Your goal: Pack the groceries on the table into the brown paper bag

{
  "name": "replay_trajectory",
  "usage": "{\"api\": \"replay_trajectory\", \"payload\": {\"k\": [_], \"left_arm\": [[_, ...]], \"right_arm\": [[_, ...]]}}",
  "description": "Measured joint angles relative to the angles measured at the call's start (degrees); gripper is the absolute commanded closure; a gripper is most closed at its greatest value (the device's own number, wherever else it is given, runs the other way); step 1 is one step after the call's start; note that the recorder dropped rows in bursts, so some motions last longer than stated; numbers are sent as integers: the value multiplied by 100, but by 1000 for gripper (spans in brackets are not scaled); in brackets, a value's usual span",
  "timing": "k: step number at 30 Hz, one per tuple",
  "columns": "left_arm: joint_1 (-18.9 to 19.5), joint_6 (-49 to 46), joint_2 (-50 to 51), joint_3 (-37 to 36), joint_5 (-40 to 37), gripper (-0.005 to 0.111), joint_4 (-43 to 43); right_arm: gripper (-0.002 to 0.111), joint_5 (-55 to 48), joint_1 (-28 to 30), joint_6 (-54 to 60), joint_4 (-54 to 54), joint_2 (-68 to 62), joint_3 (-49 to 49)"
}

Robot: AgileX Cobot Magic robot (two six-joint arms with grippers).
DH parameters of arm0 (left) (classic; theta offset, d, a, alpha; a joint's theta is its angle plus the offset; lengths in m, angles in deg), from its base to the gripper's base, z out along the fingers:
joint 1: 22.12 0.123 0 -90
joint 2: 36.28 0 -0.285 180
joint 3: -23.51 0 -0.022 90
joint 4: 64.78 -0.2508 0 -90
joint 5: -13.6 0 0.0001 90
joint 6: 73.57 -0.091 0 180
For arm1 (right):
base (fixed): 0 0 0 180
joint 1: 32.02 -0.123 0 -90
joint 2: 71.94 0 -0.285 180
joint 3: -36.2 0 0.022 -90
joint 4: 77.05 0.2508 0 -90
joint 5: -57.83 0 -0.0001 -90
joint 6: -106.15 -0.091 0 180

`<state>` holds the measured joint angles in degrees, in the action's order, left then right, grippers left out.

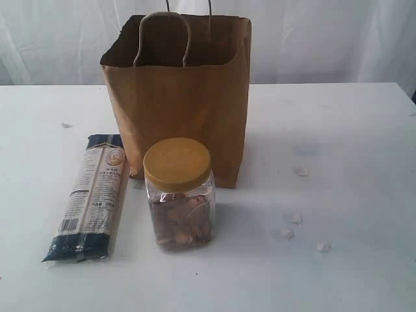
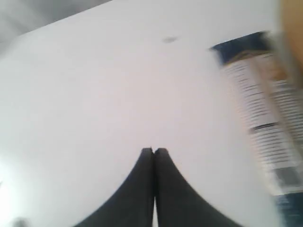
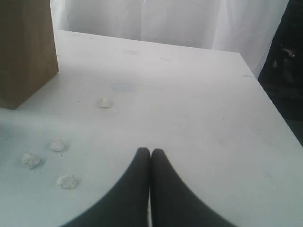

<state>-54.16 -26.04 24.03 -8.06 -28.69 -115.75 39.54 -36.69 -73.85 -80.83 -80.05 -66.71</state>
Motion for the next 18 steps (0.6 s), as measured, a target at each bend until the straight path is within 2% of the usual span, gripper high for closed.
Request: {"api": "replay_trajectory", "payload": {"k": [3, 5, 8, 11, 13, 16, 18], "left_arm": [[0, 641, -236, -530, -1178, 107, -1014], [0, 715, -441, -813, -1607, 107, -1173], [0, 685, -867, -1143, -1843, 107, -834], [0, 303, -1414, -1365, -1820, 107, 29], [0, -647, -1815, -1433, -1503, 107, 1031], [0, -3157, -2277, -1444, -879, 107, 3050], [0, -4654, -2496, -1444, -750, 107, 4455]], "right_arm": [[108, 0, 0, 0, 0, 0, 0], [108, 0, 0, 0, 0, 0, 0], [108, 0, 0, 0, 0, 0, 0], [108, 0, 0, 0, 0, 0, 0], [108, 0, 0, 0, 0, 0, 0], [108, 0, 0, 0, 0, 0, 0], [108, 0, 0, 0, 0, 0, 0]]}}
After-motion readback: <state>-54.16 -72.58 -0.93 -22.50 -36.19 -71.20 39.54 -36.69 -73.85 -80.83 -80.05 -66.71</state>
